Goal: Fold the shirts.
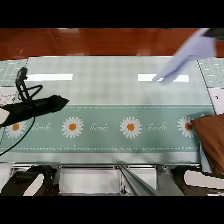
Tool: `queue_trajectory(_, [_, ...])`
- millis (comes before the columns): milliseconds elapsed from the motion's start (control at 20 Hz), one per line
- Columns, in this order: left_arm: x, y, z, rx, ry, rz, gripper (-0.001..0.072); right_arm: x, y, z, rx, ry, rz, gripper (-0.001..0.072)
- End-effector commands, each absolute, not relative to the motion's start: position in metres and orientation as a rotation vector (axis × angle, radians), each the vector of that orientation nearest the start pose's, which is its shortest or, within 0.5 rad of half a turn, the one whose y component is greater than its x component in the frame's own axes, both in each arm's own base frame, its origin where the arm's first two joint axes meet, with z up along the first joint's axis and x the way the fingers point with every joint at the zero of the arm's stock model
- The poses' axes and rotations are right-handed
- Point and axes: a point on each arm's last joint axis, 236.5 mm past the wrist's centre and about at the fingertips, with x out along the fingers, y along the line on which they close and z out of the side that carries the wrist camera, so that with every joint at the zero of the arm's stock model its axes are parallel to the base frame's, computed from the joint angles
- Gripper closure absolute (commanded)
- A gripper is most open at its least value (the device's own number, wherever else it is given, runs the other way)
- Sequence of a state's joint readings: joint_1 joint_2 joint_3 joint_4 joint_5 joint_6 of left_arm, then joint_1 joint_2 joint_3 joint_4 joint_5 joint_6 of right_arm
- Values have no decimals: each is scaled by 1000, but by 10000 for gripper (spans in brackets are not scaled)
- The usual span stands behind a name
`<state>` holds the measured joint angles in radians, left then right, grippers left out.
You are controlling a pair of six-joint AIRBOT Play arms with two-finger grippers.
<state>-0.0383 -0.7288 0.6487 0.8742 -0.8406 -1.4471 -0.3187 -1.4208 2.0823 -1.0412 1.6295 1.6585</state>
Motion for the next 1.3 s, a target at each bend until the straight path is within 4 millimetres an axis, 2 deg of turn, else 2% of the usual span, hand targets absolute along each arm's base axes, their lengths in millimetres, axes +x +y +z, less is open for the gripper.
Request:
queue_trajectory(0, [327,-115,102,-513,785,-352,685,383,-80,297,587,836,23,689])
queue_trajectory(150, [340,-104,125,-491,709,-336,685,344,-119,292,671,871,-100,689])
queue_trajectory(400, [357,-82,157,-447,591,-299,685,268,-165,251,838,946,-377,690])
queue_trajectory(600, [365,-75,163,-418,542,-282,685,185,-180,181,974,1063,-648,689])
queue_trajectory(700, [368,-73,163,-404,533,-278,685,134,-186,145,1018,1145,-808,688])
queue_trajectory(800, [371,-73,156,-406,551,-275,685,75,-189,115,1027,1259,-993,688])
queue_trajectory(900, [374,-73,145,-413,583,-273,685,32,-185,95,1044,1364,-1131,687])
queue_trajectory(950, [376,-74,137,-416,609,-275,685,21,-181,87,1044,1415,-1160,630])
queue_trajectory(1000, [377,-76,128,-420,639,-278,685,15,-178,80,1048,1453,-1165,382])
queue_trajectory(1050, [378,-78,119,-424,666,-281,685,9,-176,75,1044,1486,-1173,299])
queue_trajectory(1150, [384,-82,100,-429,715,-283,685,6,-178,71,1040,1495,-1185,299])
queue_trajectory(1250, [393,-82,79,-416,761,-279,685,20,-180,67,1069,1457,-1144,301])
